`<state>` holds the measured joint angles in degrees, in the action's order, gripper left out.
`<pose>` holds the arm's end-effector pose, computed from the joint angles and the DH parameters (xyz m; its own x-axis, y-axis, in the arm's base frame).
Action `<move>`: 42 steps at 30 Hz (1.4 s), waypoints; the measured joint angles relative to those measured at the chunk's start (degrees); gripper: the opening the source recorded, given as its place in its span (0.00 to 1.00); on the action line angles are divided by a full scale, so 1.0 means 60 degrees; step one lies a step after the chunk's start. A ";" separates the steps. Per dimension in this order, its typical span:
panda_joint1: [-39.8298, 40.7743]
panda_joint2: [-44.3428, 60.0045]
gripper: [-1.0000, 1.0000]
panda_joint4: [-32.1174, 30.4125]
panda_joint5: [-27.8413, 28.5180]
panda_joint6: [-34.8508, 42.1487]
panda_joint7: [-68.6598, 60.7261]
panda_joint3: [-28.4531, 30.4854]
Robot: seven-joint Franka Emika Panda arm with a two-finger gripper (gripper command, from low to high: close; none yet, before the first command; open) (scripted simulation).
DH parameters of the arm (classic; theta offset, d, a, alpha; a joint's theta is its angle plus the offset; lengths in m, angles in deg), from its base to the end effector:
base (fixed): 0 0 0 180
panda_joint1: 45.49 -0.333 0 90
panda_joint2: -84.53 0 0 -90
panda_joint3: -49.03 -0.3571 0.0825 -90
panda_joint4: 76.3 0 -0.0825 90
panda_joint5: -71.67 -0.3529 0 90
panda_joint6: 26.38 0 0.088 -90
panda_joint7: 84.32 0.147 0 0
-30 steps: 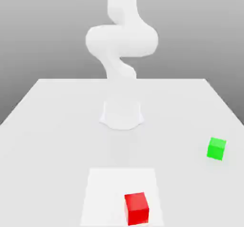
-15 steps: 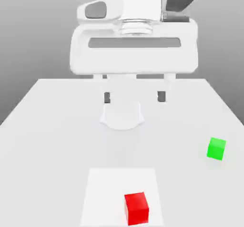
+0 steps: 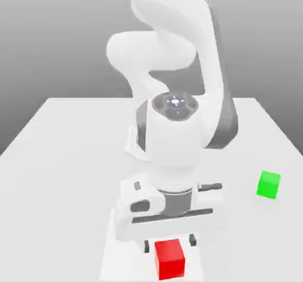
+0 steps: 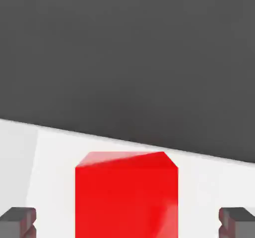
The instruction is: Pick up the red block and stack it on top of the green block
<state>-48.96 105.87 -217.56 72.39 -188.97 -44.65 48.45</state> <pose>0.4778 0.0346 0.1765 0.8194 -0.5732 -0.0001 -0.5732 -0.8194 0.0001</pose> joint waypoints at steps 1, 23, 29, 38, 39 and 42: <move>0.0000 0.0000 0.00 0.0000 0.0000 0.0000 0.0000 0.0000; -0.2312 -0.3002 0.00 -0.1346 -0.0963 0.1549 0.4177 -0.1670; -0.3778 -0.3732 0.00 -0.1968 -0.1180 0.1624 0.6802 -0.2353; -0.5114 -0.4523 0.00 -0.2850 -0.0974 0.1580 1.0870 -0.3571; -0.5104 -0.4363 0.00 -0.2861 -0.0799 0.1415 1.1108 -0.3617; -0.4991 -0.3664 0.00 -0.2842 -0.0089 0.0770 1.1714 -0.3608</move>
<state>-78.91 83.89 -234.61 71.85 -184.35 25.63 26.81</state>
